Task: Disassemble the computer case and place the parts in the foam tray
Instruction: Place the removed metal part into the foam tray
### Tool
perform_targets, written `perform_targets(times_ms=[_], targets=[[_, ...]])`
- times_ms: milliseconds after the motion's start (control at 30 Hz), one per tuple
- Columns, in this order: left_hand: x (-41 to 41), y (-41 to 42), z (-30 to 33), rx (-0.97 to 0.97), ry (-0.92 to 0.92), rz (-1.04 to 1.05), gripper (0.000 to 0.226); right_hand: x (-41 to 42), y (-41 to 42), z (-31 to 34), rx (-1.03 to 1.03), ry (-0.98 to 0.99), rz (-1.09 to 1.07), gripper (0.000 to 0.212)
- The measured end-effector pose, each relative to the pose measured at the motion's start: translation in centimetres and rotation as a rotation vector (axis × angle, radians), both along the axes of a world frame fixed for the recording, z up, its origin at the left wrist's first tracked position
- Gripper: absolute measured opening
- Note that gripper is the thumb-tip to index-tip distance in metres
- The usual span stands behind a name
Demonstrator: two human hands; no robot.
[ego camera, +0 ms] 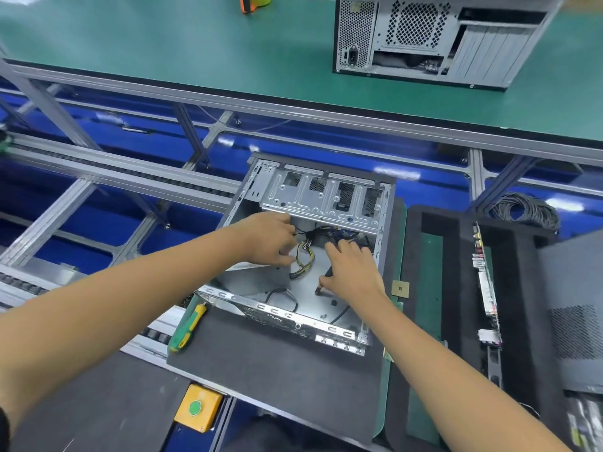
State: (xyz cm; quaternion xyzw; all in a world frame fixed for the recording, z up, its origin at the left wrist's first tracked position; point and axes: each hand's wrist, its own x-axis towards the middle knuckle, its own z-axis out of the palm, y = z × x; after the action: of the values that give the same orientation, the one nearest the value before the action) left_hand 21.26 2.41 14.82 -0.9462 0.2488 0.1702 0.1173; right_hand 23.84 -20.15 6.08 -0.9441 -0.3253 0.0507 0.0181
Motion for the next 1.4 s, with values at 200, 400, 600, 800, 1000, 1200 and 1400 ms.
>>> perform_targets(times_ms=[200, 400, 600, 800, 1000, 1200, 1400], targets=[[1.8, -5.3, -3.4, 0.260, 0.164, 0.212, 0.031, 0.3, 0.2, 0.9, -0.125, 0.096, 0.048, 0.058], [4.8, -8.6, -8.8, -0.024, 0.314, 0.802, 0.067, -1.0, 0.8, 0.9, -0.614, 0.072, 0.118, 0.032], [7.2, -7.9, -10.6, -0.323, 0.316, 1.155, 0.067, -1.2, 1.1, 1.5, -0.560, 0.082, 0.079, 0.049], [8.2, -6.2, -10.0, -0.314, 0.377, 1.031, 0.053, -1.6, 1.0, 3.1, -0.421, 0.126, -0.033, 0.054], [8.5, -4.3, -7.5, -0.251, 0.518, 0.695, 0.026, -1.3, 2.1, 3.7, -0.110, 0.609, -0.287, 0.043], [8.9, -3.0, -4.2, -0.134, 0.639, 0.384, 0.032, -3.4, 1.8, 4.5, 0.495, 1.343, -0.717, 0.034], [8.2, 1.4, -4.3, -0.467, 0.753, 0.478, 0.029, -5.0, 1.3, 5.4, 0.792, 1.441, -0.886, 0.041]])
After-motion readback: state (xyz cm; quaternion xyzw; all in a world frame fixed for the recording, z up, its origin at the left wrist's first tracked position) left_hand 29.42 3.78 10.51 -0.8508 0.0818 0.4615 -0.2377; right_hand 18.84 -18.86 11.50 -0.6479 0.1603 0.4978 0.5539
